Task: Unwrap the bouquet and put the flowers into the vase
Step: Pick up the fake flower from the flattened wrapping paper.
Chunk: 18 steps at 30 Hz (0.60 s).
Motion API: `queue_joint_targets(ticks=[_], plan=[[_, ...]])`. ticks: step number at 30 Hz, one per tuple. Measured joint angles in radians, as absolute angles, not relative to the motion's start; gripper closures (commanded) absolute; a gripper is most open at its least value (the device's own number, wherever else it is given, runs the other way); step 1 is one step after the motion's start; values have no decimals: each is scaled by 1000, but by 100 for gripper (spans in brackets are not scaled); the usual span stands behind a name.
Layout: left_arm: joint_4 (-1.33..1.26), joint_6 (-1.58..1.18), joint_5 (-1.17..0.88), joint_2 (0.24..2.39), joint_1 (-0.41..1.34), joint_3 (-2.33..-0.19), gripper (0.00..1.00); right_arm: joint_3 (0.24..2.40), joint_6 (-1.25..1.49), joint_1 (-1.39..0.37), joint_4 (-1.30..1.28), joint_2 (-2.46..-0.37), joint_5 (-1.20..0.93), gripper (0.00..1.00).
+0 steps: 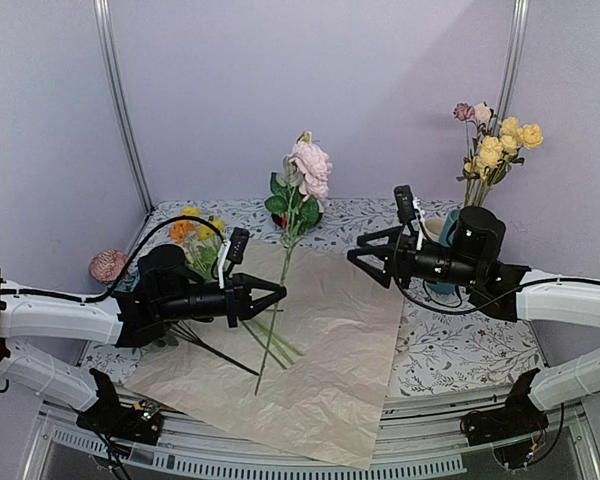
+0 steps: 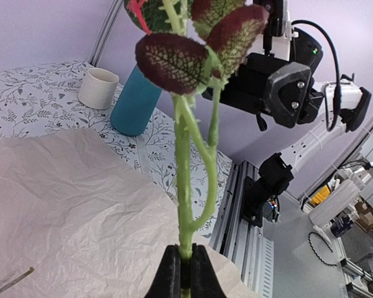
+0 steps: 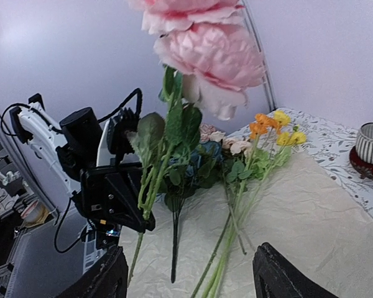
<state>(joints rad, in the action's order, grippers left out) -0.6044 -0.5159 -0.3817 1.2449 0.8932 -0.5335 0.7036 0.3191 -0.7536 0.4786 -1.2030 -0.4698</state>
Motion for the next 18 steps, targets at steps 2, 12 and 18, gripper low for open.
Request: queue_joint_targets(ticks=[2, 12, 18], plan=[[-617, -516, -390, 1245, 896, -531, 97, 704, 299, -776, 477, -1216, -497, 31], [-677, -517, -422, 1246, 897, -515, 97, 704, 237, -878, 504, -1281, -559, 38], [-694, -518, -435, 1246, 897, -511, 97, 709, 234, -891, 550, -1308, -581, 40]])
